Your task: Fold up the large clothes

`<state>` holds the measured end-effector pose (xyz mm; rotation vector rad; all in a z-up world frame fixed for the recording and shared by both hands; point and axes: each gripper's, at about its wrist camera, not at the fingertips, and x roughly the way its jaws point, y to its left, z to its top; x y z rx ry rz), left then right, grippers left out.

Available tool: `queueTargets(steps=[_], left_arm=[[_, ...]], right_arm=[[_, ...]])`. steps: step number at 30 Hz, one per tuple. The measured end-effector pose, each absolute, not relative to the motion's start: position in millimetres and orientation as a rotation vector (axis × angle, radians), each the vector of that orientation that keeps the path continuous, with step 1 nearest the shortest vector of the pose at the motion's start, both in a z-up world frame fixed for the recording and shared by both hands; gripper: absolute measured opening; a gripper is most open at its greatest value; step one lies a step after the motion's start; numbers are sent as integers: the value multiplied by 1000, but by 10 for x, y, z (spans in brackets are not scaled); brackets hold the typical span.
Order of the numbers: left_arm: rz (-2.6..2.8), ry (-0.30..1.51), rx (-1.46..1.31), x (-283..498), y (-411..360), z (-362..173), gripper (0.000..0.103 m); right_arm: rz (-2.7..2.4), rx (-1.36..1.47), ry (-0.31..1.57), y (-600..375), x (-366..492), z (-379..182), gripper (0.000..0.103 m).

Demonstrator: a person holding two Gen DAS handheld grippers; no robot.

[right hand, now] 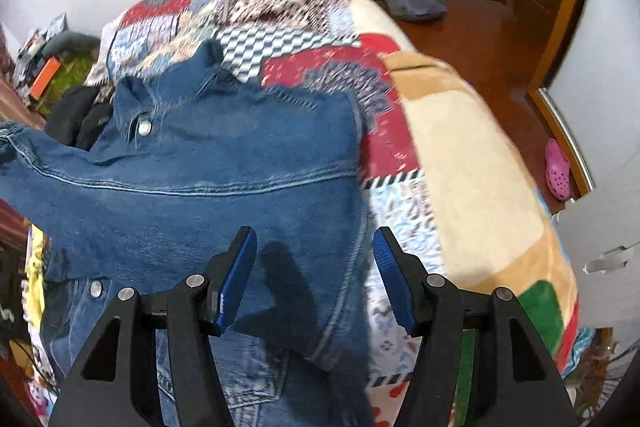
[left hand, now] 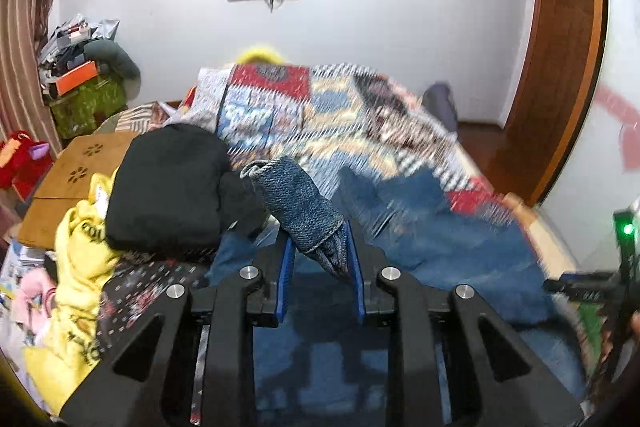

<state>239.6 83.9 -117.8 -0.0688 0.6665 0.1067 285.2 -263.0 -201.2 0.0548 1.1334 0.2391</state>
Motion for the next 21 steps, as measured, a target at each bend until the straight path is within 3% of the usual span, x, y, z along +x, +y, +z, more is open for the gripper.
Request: queueTargets(steps=[5, 9, 12, 19, 21], left_arm=[[123, 825, -76, 2302, 1036, -1689, 27], [107, 932, -110, 2149, 1203, -1963, 43], [45, 1012, -133, 2106, 1287, -2066, 49], [53, 1026, -210, 2118, 1561, -1791, 54], [71, 997, -204, 2147, 1652, -1652, 60]], right_arm=[[245, 15, 1186, -2526, 2783, -2225, 58], [247, 14, 1192, -2566, 2745, -2223, 61], [241, 13, 1198, -2603, 2728, -2220, 61], [241, 2, 1168, -2576, 2733, -2105, 61], [245, 5, 1145, -2575, 2764, -2032, 61]])
